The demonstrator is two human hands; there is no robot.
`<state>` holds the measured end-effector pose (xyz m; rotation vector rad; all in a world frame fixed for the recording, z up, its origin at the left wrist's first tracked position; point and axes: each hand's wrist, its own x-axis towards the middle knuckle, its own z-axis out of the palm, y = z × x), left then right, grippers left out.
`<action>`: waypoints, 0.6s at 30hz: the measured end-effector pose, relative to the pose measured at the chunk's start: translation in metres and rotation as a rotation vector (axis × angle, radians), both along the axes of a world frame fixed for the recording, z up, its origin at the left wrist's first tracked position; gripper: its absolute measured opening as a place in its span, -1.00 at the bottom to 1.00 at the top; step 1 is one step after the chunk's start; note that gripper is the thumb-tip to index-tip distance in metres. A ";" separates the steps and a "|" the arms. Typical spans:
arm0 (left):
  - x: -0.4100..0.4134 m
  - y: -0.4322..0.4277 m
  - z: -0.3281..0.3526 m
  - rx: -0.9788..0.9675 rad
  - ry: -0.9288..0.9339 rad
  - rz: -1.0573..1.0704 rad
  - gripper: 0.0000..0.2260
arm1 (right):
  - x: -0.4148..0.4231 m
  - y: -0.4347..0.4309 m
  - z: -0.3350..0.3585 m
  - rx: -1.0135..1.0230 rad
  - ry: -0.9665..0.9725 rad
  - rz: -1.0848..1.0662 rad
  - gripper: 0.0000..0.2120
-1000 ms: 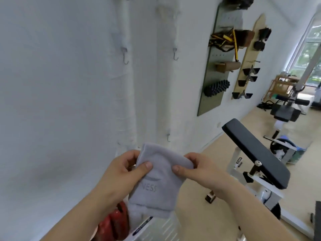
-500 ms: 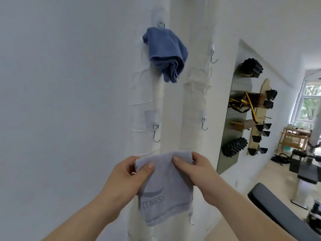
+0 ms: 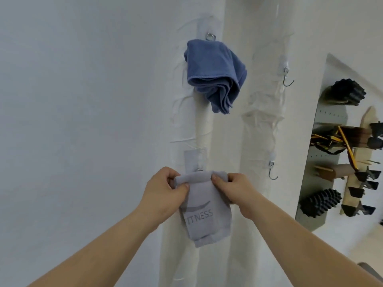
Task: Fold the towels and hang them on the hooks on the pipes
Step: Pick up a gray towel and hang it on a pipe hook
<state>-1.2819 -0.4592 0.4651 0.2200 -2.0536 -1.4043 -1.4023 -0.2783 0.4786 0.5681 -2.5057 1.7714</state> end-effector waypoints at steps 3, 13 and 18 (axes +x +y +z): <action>-0.002 0.002 -0.013 -0.024 -0.022 -0.010 -0.90 | 0.000 0.007 -0.010 0.076 -0.260 0.134 -0.60; -0.004 0.004 -0.010 -1.031 0.303 0.155 -0.82 | 0.006 0.015 -0.003 0.136 0.481 0.056 -0.77; 0.006 0.002 -0.012 -0.973 0.270 0.061 -0.75 | 0.023 0.026 0.016 0.341 0.247 0.387 -0.69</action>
